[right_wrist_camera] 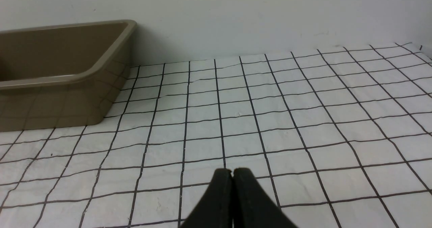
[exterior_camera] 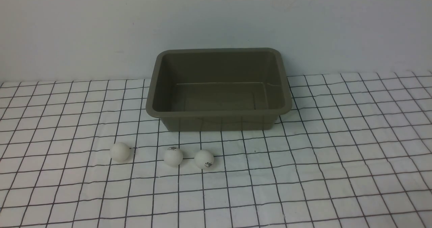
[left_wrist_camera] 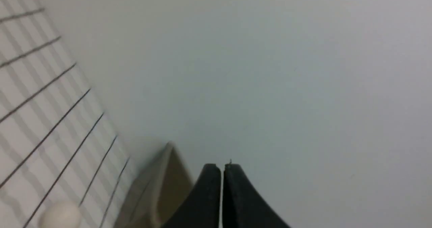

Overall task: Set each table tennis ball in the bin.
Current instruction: Use the left arm to clamp the table tennis ball closest to it

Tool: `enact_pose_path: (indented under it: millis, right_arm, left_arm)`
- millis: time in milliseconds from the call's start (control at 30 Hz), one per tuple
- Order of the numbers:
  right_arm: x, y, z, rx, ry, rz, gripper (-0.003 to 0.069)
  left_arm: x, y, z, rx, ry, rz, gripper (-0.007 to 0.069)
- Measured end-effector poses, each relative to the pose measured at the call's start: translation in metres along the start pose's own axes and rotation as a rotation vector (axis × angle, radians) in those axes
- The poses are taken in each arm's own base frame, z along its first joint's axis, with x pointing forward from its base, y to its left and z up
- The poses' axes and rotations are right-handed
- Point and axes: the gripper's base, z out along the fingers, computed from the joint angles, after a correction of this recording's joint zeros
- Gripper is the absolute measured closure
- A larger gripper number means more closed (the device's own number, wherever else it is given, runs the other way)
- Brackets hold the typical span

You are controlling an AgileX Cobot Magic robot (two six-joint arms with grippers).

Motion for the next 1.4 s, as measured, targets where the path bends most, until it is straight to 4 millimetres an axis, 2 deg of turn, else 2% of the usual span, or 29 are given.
enact_pose_path:
  millis: [100,200,333,400,500,633,767,833,900,1033,1200,1300,1400]
  right_arm:
    - [0.0,0.0,0.0,0.0,0.0,0.0,0.0676]
    - [0.0,0.0,0.0,0.0,0.0,0.0,0.0676]
    - [0.0,0.0,0.0,0.0,0.0,0.0,0.0676]
    - [0.0,0.0,0.0,0.0,0.0,0.0,0.0676]
    - [0.0,0.0,0.0,0.0,0.0,0.0,0.0676]
    - [0.0,0.0,0.0,0.0,0.0,0.0,0.0676]
    - [0.0,0.0,0.0,0.0,0.0,0.0,0.0676]
    - [0.0,0.0,0.0,0.0,0.0,0.0,0.0676]
    - [0.0,0.0,0.0,0.0,0.0,0.0,0.0676]
    - [0.0,0.0,0.0,0.0,0.0,0.0,0.0676]
    - [0.0,0.0,0.0,0.0,0.0,0.0,0.0676]
    - [0.0,0.0,0.0,0.0,0.0,0.0,0.0676]
    - [0.0,0.0,0.0,0.0,0.0,0.0,0.0676]
  left_arm:
    - [-0.016,-0.012,-0.002,0.125,-0.173,0.009,0.0629]
    - [-0.031,-0.04,-0.009,0.295,-0.322,0.134,0.0629]
    - [-0.044,-0.105,-0.028,0.531,-0.427,0.525,0.0629]
    - [-0.048,-0.14,-0.037,0.545,-0.412,0.797,0.0629]
    - [-0.06,-0.164,-0.031,0.374,-0.335,0.992,0.0629]
    - [-0.072,-0.171,-0.02,0.205,-0.282,1.022,0.0629]
    - [-0.077,-0.174,-0.006,0.118,-0.25,1.033,0.0629]
    - [-0.077,-0.174,0.009,0.077,-0.21,1.041,0.0629]
    - [-0.076,-0.169,0.021,0.023,-0.168,1.047,0.0628]
    - [-0.073,-0.145,0.049,-0.208,-0.015,1.134,0.0628]
    - [-0.053,-0.107,0.073,-0.444,0.38,1.203,0.0628]
    - [-0.03,-0.097,0.08,-0.402,0.636,1.193,0.0628]
    - [-0.013,-0.099,0.085,-0.297,0.769,1.191,0.0628]
